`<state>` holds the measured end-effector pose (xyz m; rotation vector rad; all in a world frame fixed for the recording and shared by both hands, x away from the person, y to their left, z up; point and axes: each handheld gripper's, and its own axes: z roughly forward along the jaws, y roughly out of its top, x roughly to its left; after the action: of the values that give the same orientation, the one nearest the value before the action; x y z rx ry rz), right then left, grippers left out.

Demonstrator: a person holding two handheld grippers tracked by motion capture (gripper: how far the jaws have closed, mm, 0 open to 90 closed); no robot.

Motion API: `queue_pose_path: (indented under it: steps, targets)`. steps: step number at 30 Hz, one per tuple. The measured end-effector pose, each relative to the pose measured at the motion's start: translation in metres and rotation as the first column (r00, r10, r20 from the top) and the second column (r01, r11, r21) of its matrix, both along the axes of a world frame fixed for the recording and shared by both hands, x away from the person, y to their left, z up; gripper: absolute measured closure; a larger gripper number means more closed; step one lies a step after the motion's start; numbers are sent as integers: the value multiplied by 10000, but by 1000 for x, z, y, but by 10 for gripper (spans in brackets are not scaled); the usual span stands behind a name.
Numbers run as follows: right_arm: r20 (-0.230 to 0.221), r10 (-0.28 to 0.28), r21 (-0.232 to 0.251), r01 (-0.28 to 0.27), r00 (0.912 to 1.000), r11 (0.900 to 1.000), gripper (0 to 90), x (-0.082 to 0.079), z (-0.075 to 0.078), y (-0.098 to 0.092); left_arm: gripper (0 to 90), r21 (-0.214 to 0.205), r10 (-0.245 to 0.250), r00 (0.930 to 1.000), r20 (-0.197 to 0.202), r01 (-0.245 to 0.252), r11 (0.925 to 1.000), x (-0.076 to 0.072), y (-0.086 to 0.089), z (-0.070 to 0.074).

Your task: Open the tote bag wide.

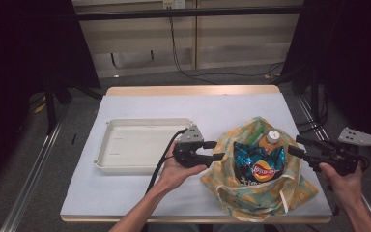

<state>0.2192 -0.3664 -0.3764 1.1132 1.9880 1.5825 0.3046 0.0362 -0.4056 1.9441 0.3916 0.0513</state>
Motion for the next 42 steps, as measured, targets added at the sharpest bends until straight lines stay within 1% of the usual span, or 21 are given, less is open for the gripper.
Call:
queue_pose_path:
  steps: [1, 2, 3, 5, 6, 7, 9, 10, 11, 13, 15, 17, 18, 19, 22, 23, 24, 26, 29, 32, 42]
  targets:
    - [6, 140, 45, -140, 9999, 9999, 391, -3, 2, 2, 481, 49, 65, 10000, 25, -66, 10000, -3, 4, 0]
    - [-27, 423, 104, -423, 9991, 9991, 339, -7, 4, 8, 442, 14, 80, 10000, 38, -80, 10000, -5, 7, 0]
    - [-38, 507, 134, -507, 9987, 9986, 319, -8, 4, 12, 413, -109, 195, 9998, -85, -195, 9997, -11, 15, -1]
    - [-207, 753, 176, -750, 9969, 9970, 279, -9, 3, 18, 365, -85, 242, 9996, -107, -243, 9997, -15, 18, -2]
    - [-275, 958, 88, -955, 9950, 9954, 262, -10, 3, 22, 327, 101, 328, 9995, -22, -328, 9994, -23, 24, -2]
    - [-275, 958, 88, -955, 9950, 9954, 262, -10, 3, 22, 306, 101, 328, 9995, -22, -328, 9994, -23, 24, -2]
    - [-223, 1122, 151, -1119, 9934, 9936, 235, -12, 3, 25, 273, -301, 568, 9981, -231, -575, 9979, -34, 38, -5]
    - [-223, 1122, 151, -1119, 9934, 9936, 235, -12, 3, 25, 263, -301, 568, 9981, -231, -575, 9979, -34, 38, -5]
    - [-291, 1254, 138, -1250, 9917, 9921, 195, -12, 3, 27, 243, -382, 580, 9979, -293, -591, 9975, -37, 42, -7]
    - [-345, 1285, 170, -1279, 9911, 9916, 171, -11, 2, 27, 228, -255, 597, 9980, -210, -602, 9979, -40, 48, -9]
    - [-586, 1377, 139, -1371, 9887, 9905, 89, -8, -2, 31, 229, -317, 679, 9975, -217, -685, 9971, -42, 54, -13]
    - [-622, 1464, 202, -1455, 9873, 9892, 85, -6, -4, 33, 228, -195, 1028, 9946, -105, -1030, 9945, -39, 57, -16]
    - [-678, 1553, 282, -1537, 9855, 9877, 85, -6, -5, 35, 227, -306, 1043, 9943, -221, -1050, 9940, -36, 59, -16]
    - [-710, 1677, 135, -1671, 9833, 9858, 75, -5, -7, 40, 220, -365, 1113, 9936, -180, -1119, 9930, -36, 59, -18]
    - [-785, 1814, -71, -1825, 9803, 9832, 75, -5, -10, 44, 214, -224, 1165, 9930, -197, -1169, 9929, -35, 60, -23]
    - [-785, 1814, -71, -1825, 9803, 9832, 75, -5, -10, 44, 214, -150, 1192, 9925, -256, -1196, 9927, -34, 61, -24]
    - [-905, 1948, 95, -1947, 9767, 9808, 76, -3, -15, 45, 208, -81, 1302, 9912, -246, -1304, 9914, -33, 63, -26]
    - [-912, 2024, 129, -2021, 9750, 9793, 78, -3, -17, 44, 208, -176, 1436, 9891, -320, -1442, 9894, -33, 65, -28]
    - [-778, 2198, 242, -2186, 9724, 9755, 94, -4, -18, 45, 207, -73, 1363, 9902, -303, -1366, 9906, -35, 65, -29]
    - [-906, 2398, 275, -2382, 9666, 9708, 83, -4, -20, 48, 207, 52, 1176, 9925, -319, -1175, 9931, -37, 61, -31]
    - [-1151, 2552, 207, -2546, 9600, 9668, 86, -4, -26, 50, 207, 209, 1076, 9937, -322, -1070, 9940, -36, 59, -34]
